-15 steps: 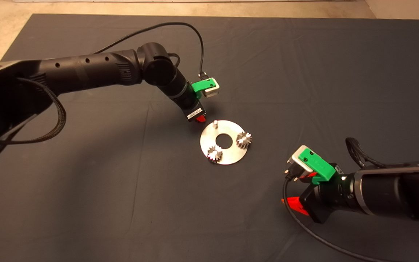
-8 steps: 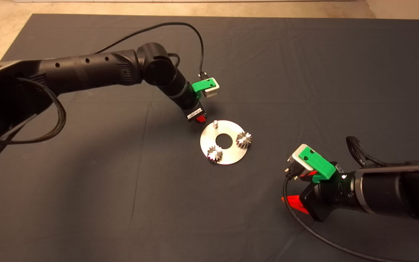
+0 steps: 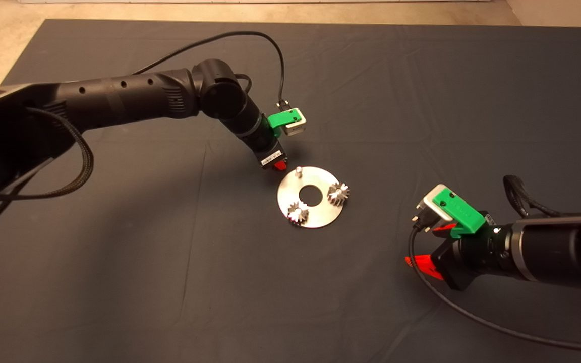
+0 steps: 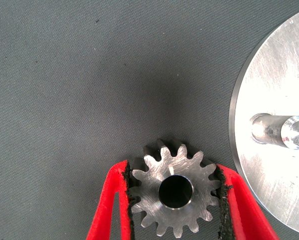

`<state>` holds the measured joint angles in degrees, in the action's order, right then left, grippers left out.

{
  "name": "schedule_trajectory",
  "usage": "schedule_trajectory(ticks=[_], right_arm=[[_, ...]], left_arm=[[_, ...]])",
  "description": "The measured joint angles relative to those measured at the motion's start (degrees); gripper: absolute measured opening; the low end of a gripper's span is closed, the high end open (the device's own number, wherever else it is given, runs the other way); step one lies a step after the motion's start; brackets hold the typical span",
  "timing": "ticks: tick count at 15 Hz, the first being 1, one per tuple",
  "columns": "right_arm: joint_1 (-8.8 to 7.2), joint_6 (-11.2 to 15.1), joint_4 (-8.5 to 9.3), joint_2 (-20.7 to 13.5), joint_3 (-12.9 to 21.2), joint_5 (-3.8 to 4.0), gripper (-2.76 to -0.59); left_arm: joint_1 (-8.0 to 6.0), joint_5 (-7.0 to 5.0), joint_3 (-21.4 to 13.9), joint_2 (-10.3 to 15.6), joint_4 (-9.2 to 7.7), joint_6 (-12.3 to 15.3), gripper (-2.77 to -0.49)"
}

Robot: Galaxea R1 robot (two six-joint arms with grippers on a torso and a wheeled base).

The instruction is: Install three planetary gears onto the carrier pins

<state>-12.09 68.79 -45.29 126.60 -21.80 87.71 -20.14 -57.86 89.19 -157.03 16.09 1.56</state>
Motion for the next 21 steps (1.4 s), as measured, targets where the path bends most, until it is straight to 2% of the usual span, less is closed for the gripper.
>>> schedule_trajectory(ticks=[6, 9, 11, 12, 15, 19, 20, 21], right_arm=[[-0.48, -1.0, 0.11, -0.9, 0.0, 0.05, -1.47], [-0.63, -1.2, 0.11, -0.9, 0.0, -0.01, -1.47], [-0.63, -1.2, 0.11, -0.9, 0.0, 0.0, -1.47], [-0.63, -1.2, 0.11, -0.9, 0.0, 0.02, -1.47], [-0.63, -1.3, 0.12, -0.9, 0.0, 0.0, -1.47], [-0.63, -1.4, 0.14, -0.9, 0.0, -0.04, -1.47], [-0.63, -1.4, 0.13, -0.9, 0.0, -0.01, -1.47], [-0.63, -1.4, 0.14, -0.9, 0.0, 0.0, -1.47]], left_arm=[[-0.01, -0.05, 0.0, 0.4, 0.0, 0.0, -2.63], [-0.04, -0.3, 0.0, 0.4, 0.0, -1.0, -2.64], [-0.11, -1.14, 0.0, 0.3, 0.02, -1.2, -2.65], [-0.23, -2.18, 0.0, 0.2, 0.0, -1.3, -2.65], [-0.83, -3.95, 0.5, 0.0, -0.06, -1.5, -2.66], [-1.5, -4.96, 1.6, 0.1, -0.13, -2.1, -2.66], [-1.5, -4.99, 1.6, 0.0, -1.02, -2.1, -2.66], [-1.68, -5.22, 1.6, 0.0, -2.78, -2.1, -2.66]])
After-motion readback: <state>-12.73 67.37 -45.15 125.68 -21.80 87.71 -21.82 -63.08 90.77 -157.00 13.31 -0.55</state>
